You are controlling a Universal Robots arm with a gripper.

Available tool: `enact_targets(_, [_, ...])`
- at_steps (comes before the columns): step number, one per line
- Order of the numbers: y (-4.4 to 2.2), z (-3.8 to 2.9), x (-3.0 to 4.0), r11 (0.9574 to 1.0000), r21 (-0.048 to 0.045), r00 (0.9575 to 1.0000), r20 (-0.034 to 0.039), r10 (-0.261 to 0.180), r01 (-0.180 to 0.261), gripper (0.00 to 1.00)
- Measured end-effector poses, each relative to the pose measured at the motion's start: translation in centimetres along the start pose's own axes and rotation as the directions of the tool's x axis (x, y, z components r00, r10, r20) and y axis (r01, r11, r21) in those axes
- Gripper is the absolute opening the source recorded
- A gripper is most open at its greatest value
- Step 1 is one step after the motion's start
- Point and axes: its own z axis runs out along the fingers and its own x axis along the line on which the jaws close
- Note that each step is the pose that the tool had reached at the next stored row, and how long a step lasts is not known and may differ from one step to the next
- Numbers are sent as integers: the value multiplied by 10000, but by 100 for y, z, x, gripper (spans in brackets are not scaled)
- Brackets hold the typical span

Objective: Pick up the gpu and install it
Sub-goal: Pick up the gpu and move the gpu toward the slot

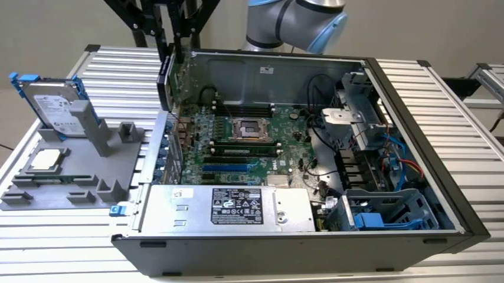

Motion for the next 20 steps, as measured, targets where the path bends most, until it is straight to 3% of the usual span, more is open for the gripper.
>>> enact_targets(20, [3, 1, -83, 10000, 0, 10000, 0, 0, 0, 0])
